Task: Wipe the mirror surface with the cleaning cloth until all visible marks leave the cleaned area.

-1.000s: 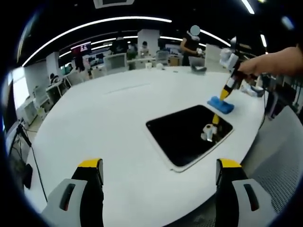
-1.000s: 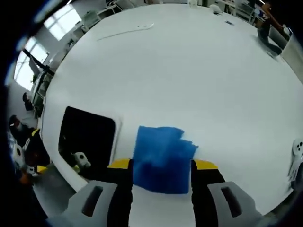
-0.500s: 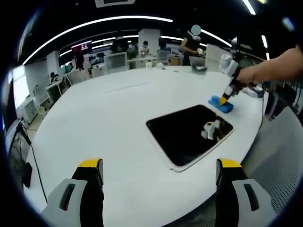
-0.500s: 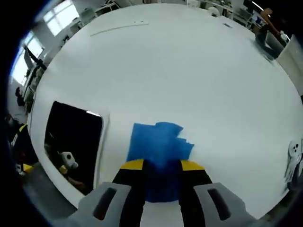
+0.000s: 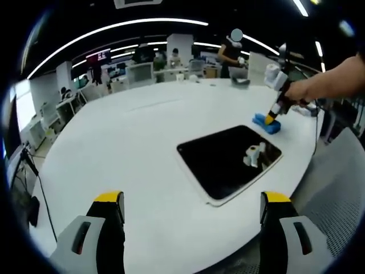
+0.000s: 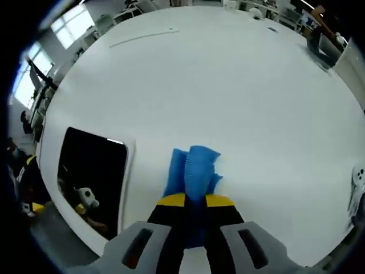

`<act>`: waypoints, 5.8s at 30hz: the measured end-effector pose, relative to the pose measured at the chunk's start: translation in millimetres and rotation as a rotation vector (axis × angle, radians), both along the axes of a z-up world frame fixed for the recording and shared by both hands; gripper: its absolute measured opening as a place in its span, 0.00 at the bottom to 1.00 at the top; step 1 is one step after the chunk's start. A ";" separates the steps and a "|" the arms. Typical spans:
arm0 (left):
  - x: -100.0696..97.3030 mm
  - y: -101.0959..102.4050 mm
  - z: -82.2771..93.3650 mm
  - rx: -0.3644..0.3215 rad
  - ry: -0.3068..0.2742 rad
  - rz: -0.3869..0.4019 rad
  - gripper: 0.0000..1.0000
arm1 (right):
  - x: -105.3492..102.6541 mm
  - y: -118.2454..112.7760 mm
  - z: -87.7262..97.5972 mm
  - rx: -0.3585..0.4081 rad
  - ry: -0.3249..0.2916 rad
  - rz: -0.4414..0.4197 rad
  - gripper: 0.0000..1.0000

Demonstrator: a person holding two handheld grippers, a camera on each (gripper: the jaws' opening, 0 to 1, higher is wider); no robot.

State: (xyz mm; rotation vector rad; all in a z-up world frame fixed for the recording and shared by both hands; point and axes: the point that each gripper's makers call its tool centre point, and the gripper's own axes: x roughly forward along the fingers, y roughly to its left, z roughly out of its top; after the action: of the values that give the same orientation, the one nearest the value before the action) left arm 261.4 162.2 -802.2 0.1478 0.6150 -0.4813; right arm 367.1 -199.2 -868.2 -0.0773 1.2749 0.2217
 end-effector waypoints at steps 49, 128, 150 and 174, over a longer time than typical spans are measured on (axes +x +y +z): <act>-1.2 0.8 -3.2 0.026 0.006 -0.011 1.00 | 9.6 0.1 34.1 0.117 0.038 -0.103 0.05; -2.2 -4.7 -2.2 0.005 0.005 -0.035 0.99 | 15.5 99.5 9.4 0.133 0.059 -0.024 0.04; -3.9 -9.5 -4.3 0.005 0.012 -0.062 1.00 | 16.7 124.0 7.9 0.141 0.066 -0.018 0.04; -5.1 -8.0 -4.8 0.010 0.020 -0.055 0.99 | 20.3 183.8 7.2 0.116 0.075 0.091 0.04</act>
State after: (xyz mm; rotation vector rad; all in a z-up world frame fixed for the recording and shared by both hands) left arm 256.3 154.2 -807.0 0.1698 0.6342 -0.5332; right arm 387.5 -15.4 -861.0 -0.0277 1.3322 0.3789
